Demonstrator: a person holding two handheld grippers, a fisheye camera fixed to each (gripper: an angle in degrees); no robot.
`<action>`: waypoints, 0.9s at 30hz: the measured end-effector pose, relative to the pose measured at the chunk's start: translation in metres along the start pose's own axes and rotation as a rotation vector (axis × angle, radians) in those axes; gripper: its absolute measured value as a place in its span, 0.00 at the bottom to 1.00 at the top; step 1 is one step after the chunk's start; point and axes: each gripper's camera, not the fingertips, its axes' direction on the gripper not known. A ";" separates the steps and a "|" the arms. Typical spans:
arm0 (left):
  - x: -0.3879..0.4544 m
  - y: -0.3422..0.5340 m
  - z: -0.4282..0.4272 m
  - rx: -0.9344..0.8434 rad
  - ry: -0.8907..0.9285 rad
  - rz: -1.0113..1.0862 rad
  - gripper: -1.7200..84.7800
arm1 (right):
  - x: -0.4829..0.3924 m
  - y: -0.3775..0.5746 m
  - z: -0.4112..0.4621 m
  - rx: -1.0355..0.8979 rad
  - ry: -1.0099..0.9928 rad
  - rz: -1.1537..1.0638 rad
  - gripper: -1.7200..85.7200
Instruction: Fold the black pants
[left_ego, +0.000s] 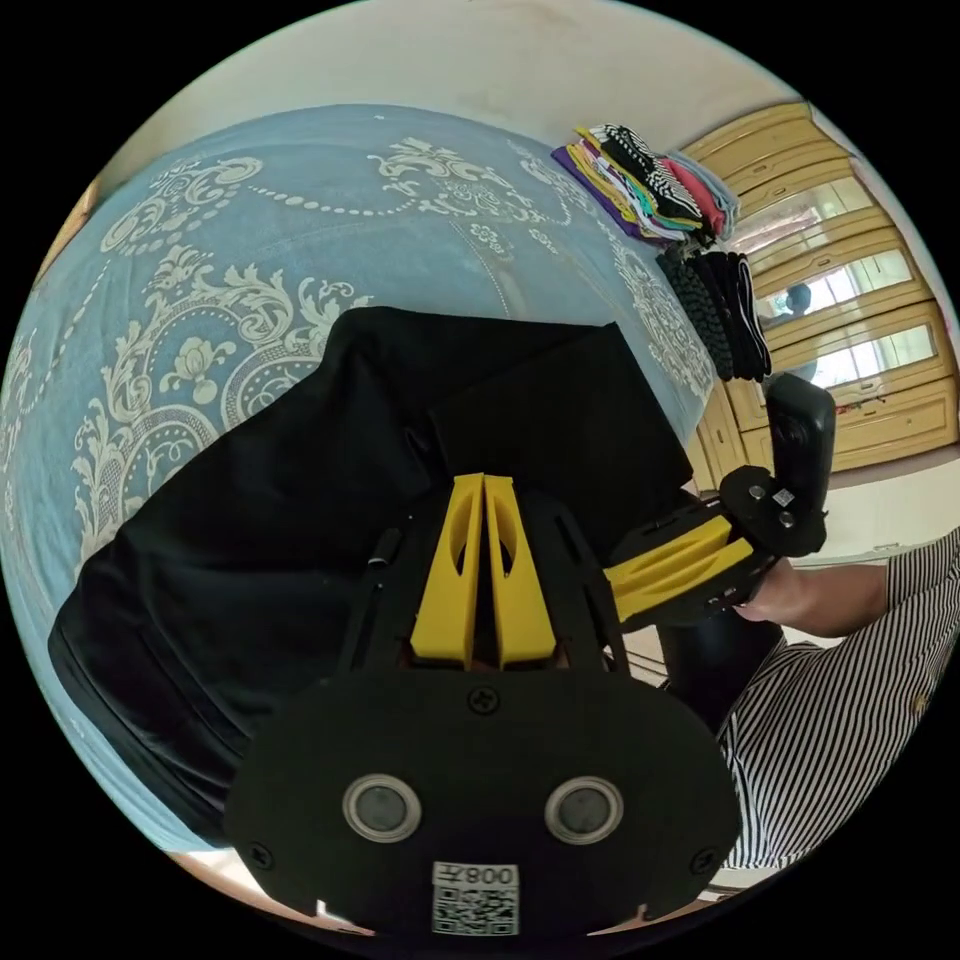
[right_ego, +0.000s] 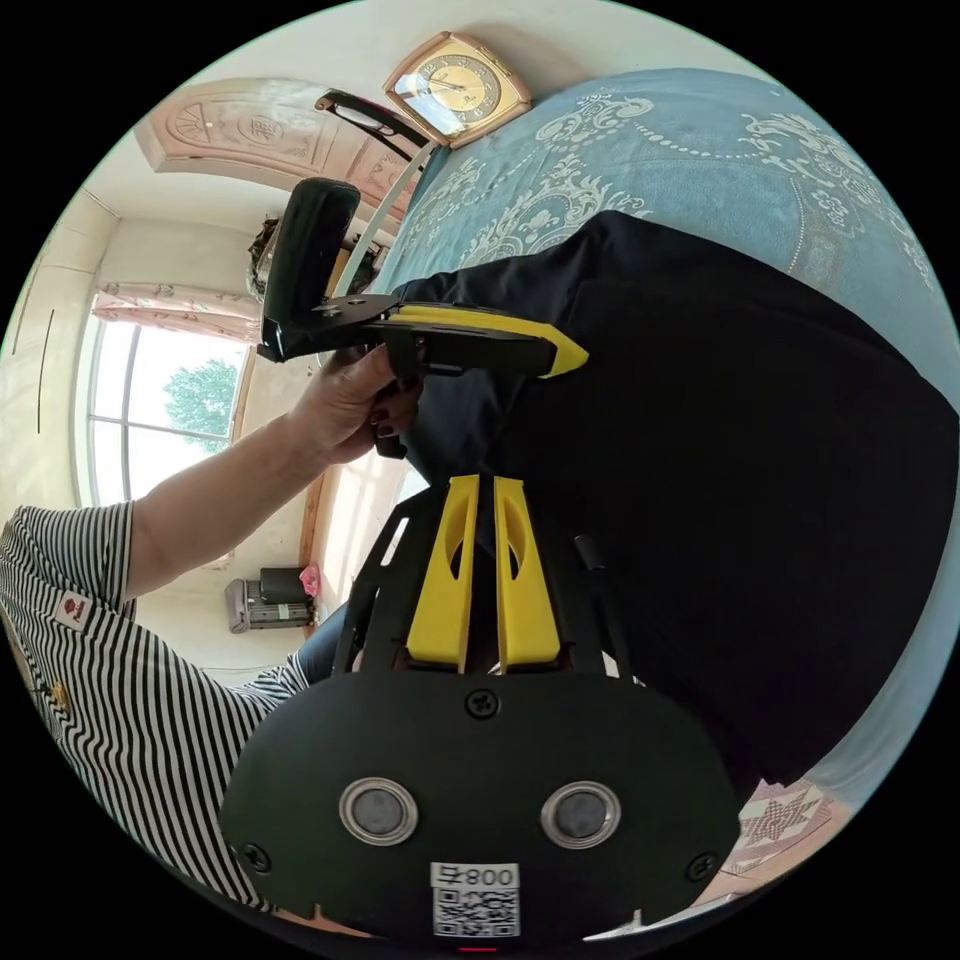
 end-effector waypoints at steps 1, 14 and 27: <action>-0.002 0.003 0.000 0.004 0.009 -0.016 0.02 | -0.001 0.001 -0.001 -0.003 -0.009 -0.002 0.04; -0.004 0.007 0.015 0.037 -0.158 -0.074 0.02 | -0.007 -0.024 -0.014 0.012 0.132 0.041 0.02; -0.013 0.040 0.051 0.053 -0.195 -0.138 0.02 | -0.046 -0.019 -0.064 0.047 0.168 0.056 0.02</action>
